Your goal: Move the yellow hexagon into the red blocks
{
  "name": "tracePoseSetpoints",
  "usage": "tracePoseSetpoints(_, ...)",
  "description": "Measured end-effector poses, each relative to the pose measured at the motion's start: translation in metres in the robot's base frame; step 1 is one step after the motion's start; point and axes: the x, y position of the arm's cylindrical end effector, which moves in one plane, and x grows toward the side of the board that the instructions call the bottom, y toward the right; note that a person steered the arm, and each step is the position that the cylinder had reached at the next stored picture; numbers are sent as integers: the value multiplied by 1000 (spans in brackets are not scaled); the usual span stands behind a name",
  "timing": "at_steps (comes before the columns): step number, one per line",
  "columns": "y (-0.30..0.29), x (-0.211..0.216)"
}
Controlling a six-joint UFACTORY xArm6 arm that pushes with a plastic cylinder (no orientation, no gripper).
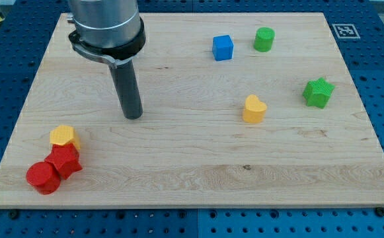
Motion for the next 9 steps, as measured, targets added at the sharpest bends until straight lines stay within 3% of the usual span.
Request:
tracePoseSetpoints(3, 38, -18)
tracePoseSetpoints(5, 112, -44)
tracePoseSetpoints(9, 217, -33)
